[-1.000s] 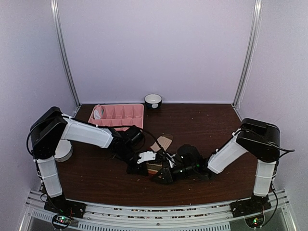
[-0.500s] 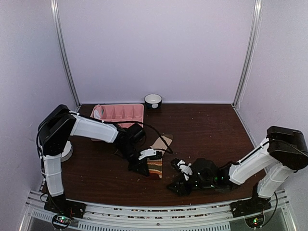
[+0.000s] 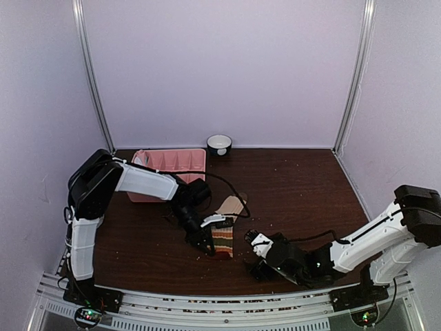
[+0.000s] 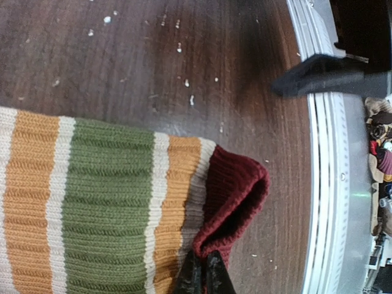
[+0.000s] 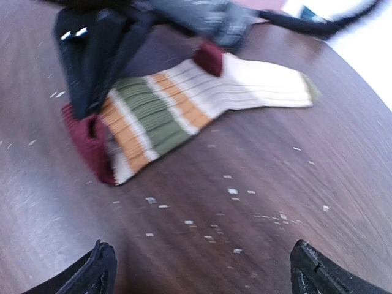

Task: Roll the socks
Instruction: Roll the sock at the center of the board.

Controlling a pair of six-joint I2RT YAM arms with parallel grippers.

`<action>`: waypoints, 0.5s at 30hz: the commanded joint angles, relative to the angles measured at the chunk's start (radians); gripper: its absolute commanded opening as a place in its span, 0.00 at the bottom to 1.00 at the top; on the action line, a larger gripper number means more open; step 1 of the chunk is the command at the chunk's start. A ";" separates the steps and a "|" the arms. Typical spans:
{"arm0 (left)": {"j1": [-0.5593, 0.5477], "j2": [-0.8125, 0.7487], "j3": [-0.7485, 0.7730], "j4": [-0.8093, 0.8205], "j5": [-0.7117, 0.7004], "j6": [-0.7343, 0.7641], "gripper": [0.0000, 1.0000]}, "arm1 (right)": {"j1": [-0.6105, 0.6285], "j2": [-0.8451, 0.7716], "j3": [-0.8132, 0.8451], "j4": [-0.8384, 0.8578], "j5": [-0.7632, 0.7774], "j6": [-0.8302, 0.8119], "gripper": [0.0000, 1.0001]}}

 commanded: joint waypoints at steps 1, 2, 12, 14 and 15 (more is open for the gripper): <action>-0.003 0.073 -0.011 -0.097 -0.069 0.011 0.00 | 0.016 0.056 0.073 -0.020 -0.152 -0.231 0.97; -0.004 0.076 -0.009 -0.098 -0.070 0.009 0.00 | 0.016 0.056 0.080 0.002 -0.181 -0.269 0.94; -0.003 0.105 0.009 -0.112 -0.063 0.010 0.00 | 0.005 0.158 0.230 0.058 -0.387 -0.583 0.63; 0.000 0.109 0.014 -0.118 -0.062 0.010 0.00 | 0.000 0.182 0.261 0.034 -0.419 -0.603 0.61; 0.003 0.110 0.014 -0.119 -0.058 0.011 0.00 | -0.003 0.193 0.276 0.022 -0.430 -0.612 0.59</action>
